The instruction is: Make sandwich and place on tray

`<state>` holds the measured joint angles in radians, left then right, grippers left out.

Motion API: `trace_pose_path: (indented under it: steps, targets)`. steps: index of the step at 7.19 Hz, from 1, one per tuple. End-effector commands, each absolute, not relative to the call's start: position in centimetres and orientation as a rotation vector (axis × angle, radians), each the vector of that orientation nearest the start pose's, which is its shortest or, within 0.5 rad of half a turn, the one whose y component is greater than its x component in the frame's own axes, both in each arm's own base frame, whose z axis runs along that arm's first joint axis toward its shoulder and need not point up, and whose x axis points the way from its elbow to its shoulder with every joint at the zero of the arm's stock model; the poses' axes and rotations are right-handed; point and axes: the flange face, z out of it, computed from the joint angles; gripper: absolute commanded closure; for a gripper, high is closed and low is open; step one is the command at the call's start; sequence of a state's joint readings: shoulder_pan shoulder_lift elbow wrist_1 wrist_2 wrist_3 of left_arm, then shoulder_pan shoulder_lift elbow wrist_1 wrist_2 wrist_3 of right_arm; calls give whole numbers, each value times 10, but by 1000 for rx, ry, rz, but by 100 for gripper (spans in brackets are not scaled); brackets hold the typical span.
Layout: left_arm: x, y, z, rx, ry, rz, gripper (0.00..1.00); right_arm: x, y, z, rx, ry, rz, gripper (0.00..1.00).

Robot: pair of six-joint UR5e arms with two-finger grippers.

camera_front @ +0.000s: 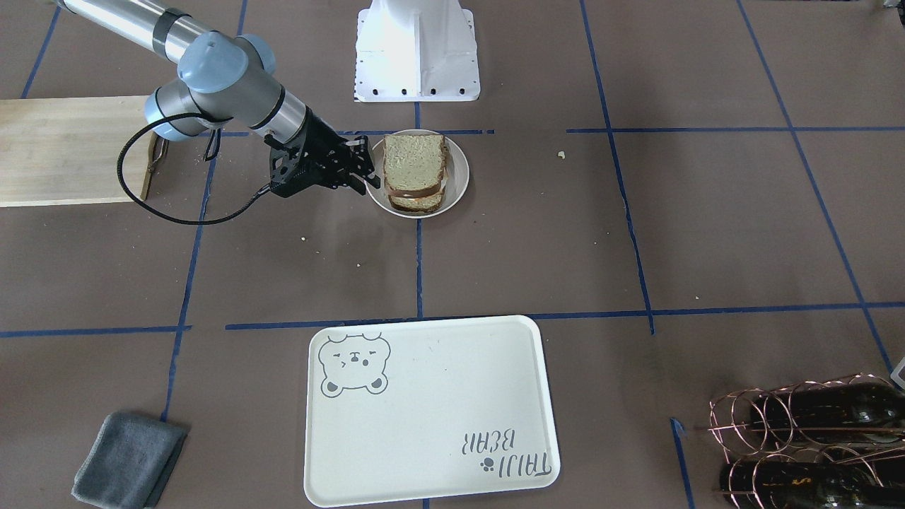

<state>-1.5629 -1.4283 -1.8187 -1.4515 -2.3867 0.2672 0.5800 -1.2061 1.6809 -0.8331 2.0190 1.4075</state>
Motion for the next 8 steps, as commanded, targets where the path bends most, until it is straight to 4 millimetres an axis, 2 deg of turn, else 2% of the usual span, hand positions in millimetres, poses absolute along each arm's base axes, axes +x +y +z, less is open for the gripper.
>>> trace_pose_path:
  steps: [1, 3, 4, 5, 6, 7, 8]
  targets:
    - [-57, -432, 605, 109, 802, 262, 0, -434, -459, 336, 107, -1104, 83, 0]
    - [-56, -437, 572, 172, 797, 284, 0, -377, -509, 361, 133, -963, -15, 0]
    - [-57, -437, 569, 177, 804, 286, 0, -334, -532, 388, 133, -883, -76, 0]
    - [-56, -446, 561, 209, 802, 301, 0, -295, -538, 423, 159, -822, -166, 0]
    - [-56, -504, 516, 395, 764, 375, 0, -246, -538, 462, 190, -773, -223, 0]
    - [-57, -508, 504, 430, 767, 387, 0, -187, -536, 502, 191, -766, -270, 0]
    - [-53, -511, 499, 449, 767, 406, 0, -121, -526, 544, 208, -759, -323, 0]
